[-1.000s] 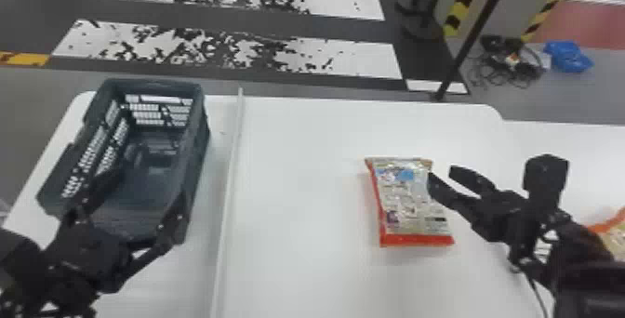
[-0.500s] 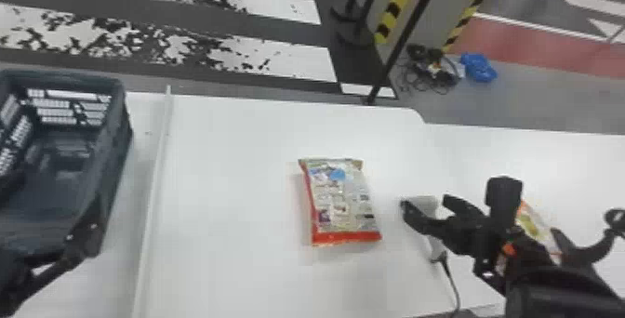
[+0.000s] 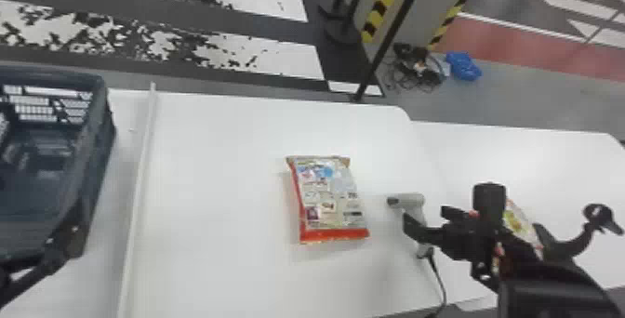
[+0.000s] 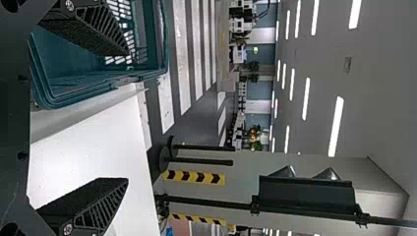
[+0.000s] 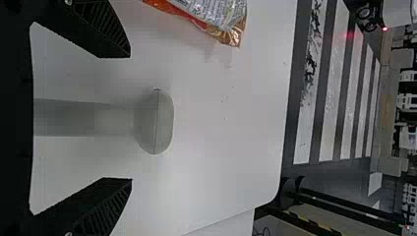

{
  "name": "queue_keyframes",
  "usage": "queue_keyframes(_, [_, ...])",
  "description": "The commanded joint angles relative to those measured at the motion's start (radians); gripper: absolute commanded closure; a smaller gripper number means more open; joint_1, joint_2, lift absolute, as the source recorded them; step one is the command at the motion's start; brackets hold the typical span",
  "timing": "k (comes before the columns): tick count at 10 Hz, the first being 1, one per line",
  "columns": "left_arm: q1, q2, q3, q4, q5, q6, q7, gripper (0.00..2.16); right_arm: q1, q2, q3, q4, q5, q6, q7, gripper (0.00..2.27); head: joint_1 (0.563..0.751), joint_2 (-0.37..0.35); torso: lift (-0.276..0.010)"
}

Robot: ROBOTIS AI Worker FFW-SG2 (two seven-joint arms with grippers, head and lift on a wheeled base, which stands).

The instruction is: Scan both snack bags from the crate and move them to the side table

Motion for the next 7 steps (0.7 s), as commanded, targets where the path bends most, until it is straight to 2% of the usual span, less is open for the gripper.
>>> queue_keyframes(1, [-0.006, -0.002, -0.001, 0.008, -0.001, -0.001, 0.0, 0.08, -0.035, -0.027, 0.018, 0.071, 0.022, 0.0, 0.007, 0.02, 0.695, -0.35, -0.075])
queue_keyframes(2, [-0.006, -0.002, -0.001, 0.014, -0.001, -0.001, 0.0, 0.08, -0.058, -0.041, 0.03, 0.104, 0.04, 0.009, 0.013, 0.05, 0.695, -0.35, -0.075])
queue_keyframes(3, [-0.006, -0.004, -0.001, 0.016, -0.001, -0.001, 0.0, 0.08, -0.074, -0.052, 0.041, 0.13, 0.047, 0.018, 0.015, 0.26, 0.695, -0.35, -0.075])
queue_keyframes(4, [-0.007, -0.004, -0.001, 0.017, -0.001, -0.001, 0.0, 0.08, -0.09, -0.055, 0.045, 0.144, 0.065, 0.031, 0.027, 0.7, 0.695, -0.35, -0.075])
queue_keyframes(6, [-0.009, -0.007, -0.001, 0.024, -0.004, -0.001, 0.0, 0.08, -0.108, -0.062, 0.06, 0.155, 0.079, 0.123, 0.024, 2.16, 0.695, -0.35, -0.075])
queue_keyframes(7, [-0.009, -0.007, -0.001, 0.024, -0.004, -0.001, 0.0, 0.08, -0.108, -0.062, 0.06, 0.155, 0.08, 0.12, 0.026, 2.23, 0.695, -0.35, -0.075])
